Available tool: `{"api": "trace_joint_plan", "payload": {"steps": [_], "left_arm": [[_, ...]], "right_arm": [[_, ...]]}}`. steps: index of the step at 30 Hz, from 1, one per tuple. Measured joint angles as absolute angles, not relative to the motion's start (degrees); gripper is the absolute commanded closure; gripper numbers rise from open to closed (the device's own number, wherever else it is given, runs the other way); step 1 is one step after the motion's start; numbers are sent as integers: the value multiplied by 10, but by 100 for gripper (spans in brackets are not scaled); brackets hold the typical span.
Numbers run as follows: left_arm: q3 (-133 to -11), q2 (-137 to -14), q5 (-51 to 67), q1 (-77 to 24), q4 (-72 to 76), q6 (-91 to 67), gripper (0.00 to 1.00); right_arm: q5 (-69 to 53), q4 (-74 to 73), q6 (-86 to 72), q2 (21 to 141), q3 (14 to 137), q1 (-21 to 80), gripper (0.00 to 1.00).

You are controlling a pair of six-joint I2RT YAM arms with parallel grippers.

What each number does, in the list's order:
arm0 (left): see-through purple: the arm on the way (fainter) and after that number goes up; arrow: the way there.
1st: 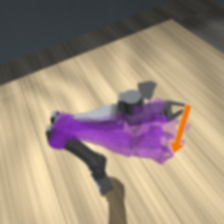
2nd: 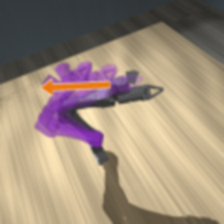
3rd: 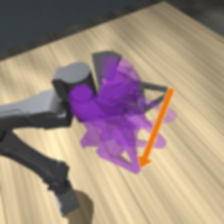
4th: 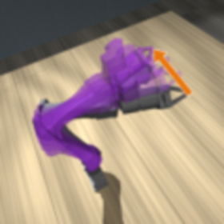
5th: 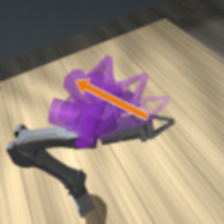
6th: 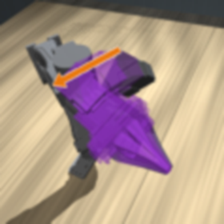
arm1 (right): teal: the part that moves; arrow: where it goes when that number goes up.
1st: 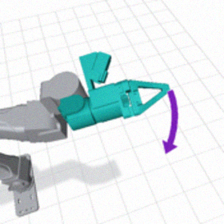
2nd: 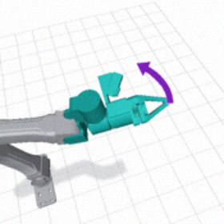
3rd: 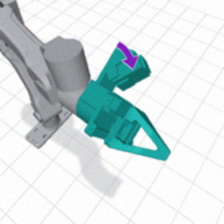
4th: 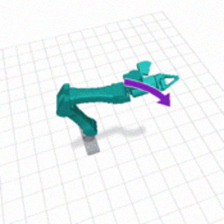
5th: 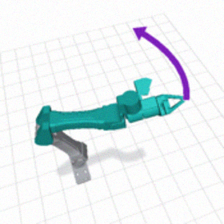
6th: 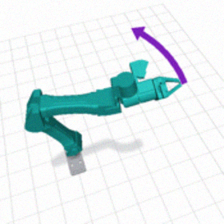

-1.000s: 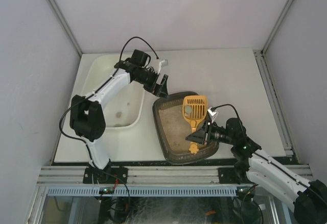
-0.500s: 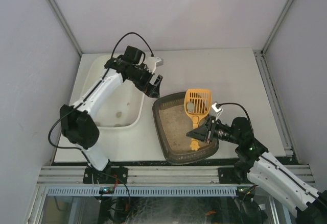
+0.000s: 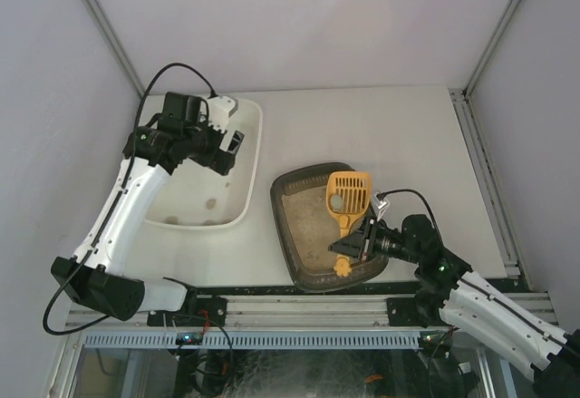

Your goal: Clean the litter box

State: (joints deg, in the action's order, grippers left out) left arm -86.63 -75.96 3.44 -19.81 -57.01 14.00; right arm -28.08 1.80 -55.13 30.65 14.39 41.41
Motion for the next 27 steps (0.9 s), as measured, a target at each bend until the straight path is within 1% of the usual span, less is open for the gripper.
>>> {"api": "trace_joint_plan", "payload": {"steps": [2, 6, 10, 14, 17, 22, 27], "left_arm": [[-862, -759, 23, -172, -570, 123, 0], [-858, -758, 4, -145, -570, 96, 0], [-839, -749, 18, -146, -571, 94, 1], [-832, -749, 28, -146, -571, 94, 1], [-824, -748, 33, -146, -567, 94, 1], [-813, -744, 34, -146, -561, 94, 1], [-802, -743, 34, -146, -554, 94, 1]], "right_arm": [[-271, 15, -554, 314, 141, 408, 100], [-285, 14, -551, 370, 159, 435, 100], [-300, 18, -556, 359, 155, 375, 100], [-327, 43, -559, 397, 162, 383, 100], [-344, 44, -565, 409, 160, 364, 100], [-335, 36, -555, 434, 190, 401, 100], [-335, 50, -555, 477, 210, 401, 100]]}}
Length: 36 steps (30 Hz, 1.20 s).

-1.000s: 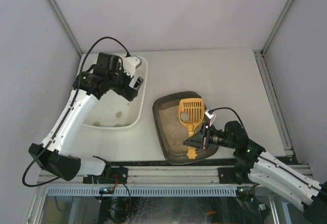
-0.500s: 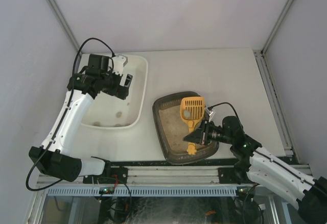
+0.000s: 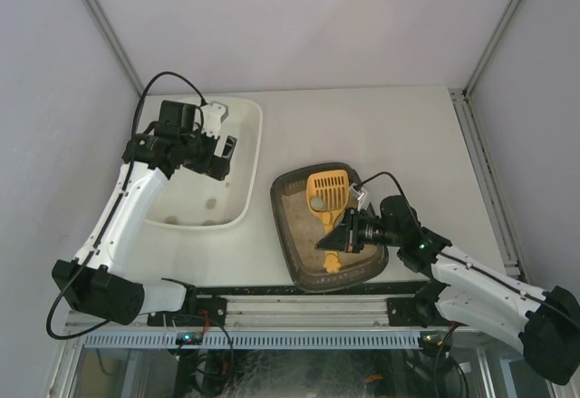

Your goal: Clean the litter box

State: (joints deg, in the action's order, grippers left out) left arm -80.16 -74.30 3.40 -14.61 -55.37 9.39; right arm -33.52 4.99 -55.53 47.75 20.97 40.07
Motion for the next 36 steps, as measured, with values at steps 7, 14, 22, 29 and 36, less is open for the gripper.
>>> {"api": "trace_joint_plan", "payload": {"steps": [7, 14, 22, 29, 36], "left_arm": [[-793, -742, 34, -146, -545, 94, 1], [-806, -752, 77, -103, -569, 87, 0], [-895, -837, 218, 111, -637, 88, 0], [-935, -840, 256, 185, -677, 93, 0], [-942, -864, 293, 275, -695, 97, 0]], "right_arm": [[-338, 53, -549, 497, 227, 390, 100], [-345, 52, -541, 513, 243, 386, 100], [-302, -43, -463, 662, 456, 408, 100], [-309, -77, -412, 903, 700, 448, 100], [-295, -221, -368, 1140, 948, 487, 100]]}}
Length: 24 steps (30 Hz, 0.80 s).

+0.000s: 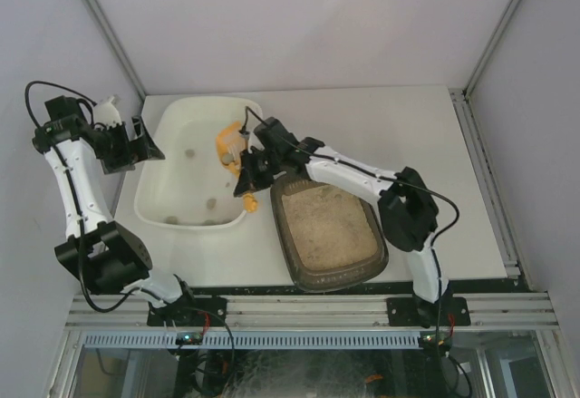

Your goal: Clean the litter box

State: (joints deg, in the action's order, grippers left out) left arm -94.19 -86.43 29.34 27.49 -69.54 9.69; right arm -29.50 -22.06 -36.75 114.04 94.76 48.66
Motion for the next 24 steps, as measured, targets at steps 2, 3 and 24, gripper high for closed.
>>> {"api": "trace_joint_plan", "payload": {"steps": [2, 3, 24], "left_arm": [[-940, -864, 300, 277, -698, 97, 0], [-938, -863, 303, 277, -697, 98, 0], [-882, -862, 286, 277, -657, 81, 0]], "right_arm": [[-276, -274, -343, 1189, 1028, 500, 100], [-261, -314, -328, 1212, 1075, 507, 100], [204, -695, -98, 1336, 1366, 648, 100]]}}
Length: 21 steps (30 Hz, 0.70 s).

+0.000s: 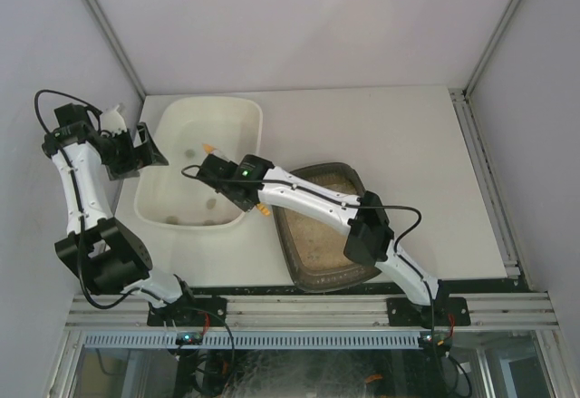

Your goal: Clean the litter box

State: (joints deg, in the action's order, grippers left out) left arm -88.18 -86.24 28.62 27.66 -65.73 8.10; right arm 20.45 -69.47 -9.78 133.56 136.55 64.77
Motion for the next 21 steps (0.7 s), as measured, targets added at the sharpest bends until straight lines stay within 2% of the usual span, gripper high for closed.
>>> {"api": "trace_joint_plan", "payload": {"steps": [14, 21], "left_arm": [[-881, -862, 265, 276, -651, 70, 0], [-890, -862, 288, 245, -668, 94, 0]], "right_arm": [[296, -673, -42, 1335, 1357, 664, 100], [282, -638, -72, 1289, 1286, 648, 100]]}}
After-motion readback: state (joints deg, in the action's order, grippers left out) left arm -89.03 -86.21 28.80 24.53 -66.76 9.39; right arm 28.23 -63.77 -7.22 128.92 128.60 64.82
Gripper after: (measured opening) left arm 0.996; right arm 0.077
